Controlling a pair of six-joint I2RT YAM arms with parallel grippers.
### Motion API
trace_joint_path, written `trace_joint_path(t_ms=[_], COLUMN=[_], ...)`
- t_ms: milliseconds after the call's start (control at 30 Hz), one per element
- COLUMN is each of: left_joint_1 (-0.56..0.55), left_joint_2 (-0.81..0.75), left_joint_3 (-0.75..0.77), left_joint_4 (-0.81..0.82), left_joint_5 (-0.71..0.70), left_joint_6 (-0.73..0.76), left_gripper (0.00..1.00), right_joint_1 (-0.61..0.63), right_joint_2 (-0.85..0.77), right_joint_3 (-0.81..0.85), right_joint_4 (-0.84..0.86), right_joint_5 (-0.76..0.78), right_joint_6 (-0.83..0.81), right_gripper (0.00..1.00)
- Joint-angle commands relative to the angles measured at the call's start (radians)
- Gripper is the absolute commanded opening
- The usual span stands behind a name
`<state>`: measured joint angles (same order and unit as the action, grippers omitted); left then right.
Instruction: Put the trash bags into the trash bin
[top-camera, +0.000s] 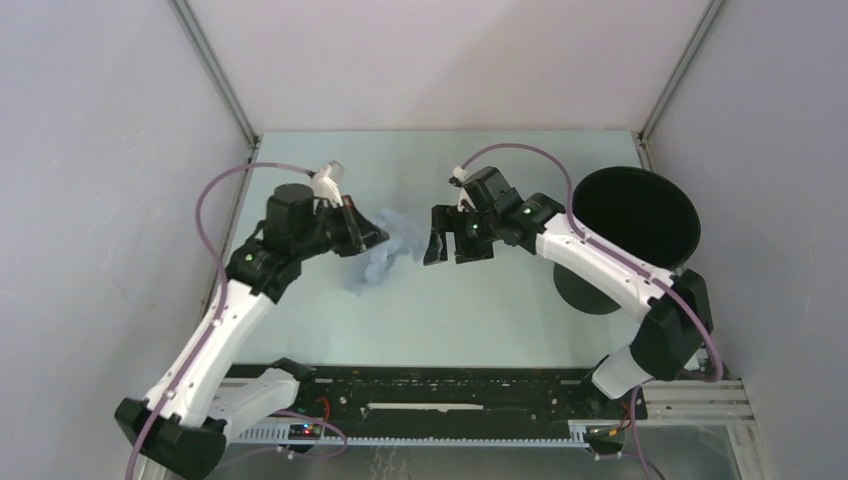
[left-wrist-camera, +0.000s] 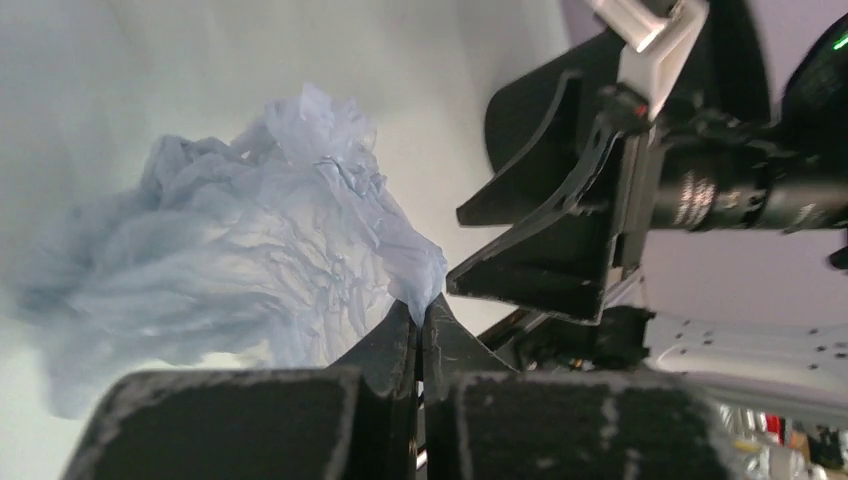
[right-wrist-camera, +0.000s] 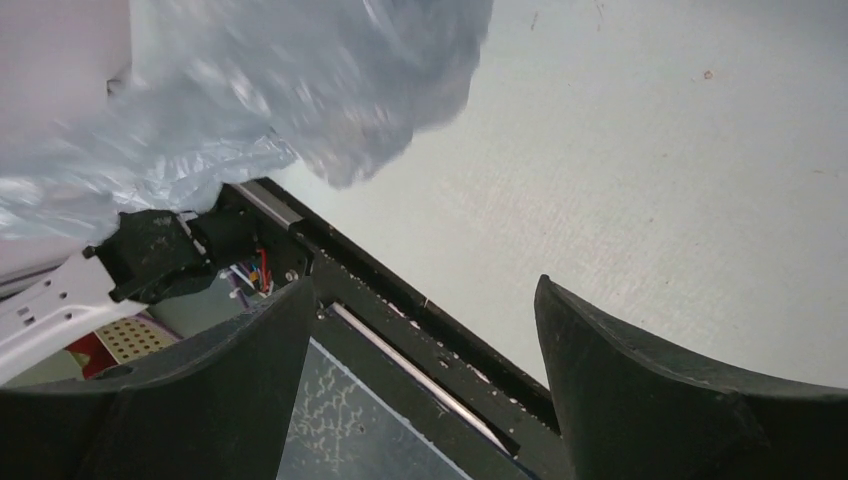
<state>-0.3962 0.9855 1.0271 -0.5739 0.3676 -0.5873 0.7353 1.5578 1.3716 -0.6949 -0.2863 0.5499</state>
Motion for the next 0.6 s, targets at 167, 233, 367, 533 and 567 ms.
trace_joint_path(t_ms=[167, 233, 367, 533, 567], left_joint_1=[0.0, -0.001, -0.001, -0.002, -0.005], left_joint_2=[-0.054, -0.03, -0.016, -0.062, -0.073], left_joint_3=[0.172, 0.206, 0.241, 0.168, 0.133], left_joint_4=[0.069, 0.105, 0.197, 0.362, 0.449], left_joint_5=[0.044, 0.11, 0.214, 0.261, 0.274], left_joint_6=[-0.25, -0.28, -0.315, -0.426, -0.486], left_gripper=[0.0, 0.0, 0.0, 0.0, 0.0], right_joint_1=[-0.016, -0.02, -0.028, -0.026, -0.022], right_joint_2=[-0.24, -0.267, -0.275, -0.279, -0.281], right_joint_3=[-0.088, -0.092, -0.094, -0.132, -0.136], right_joint_4=[0.15, 0.184, 0.18, 0.174, 0.167], right_joint_5=[-0.02, -0.055, -0.084, -0.041, -0.006], right_joint_6=[-0.042, -0.043, 0.002, 0.108, 0.11], right_gripper=[0.91, 0.92, 0.92, 0.91, 0.91])
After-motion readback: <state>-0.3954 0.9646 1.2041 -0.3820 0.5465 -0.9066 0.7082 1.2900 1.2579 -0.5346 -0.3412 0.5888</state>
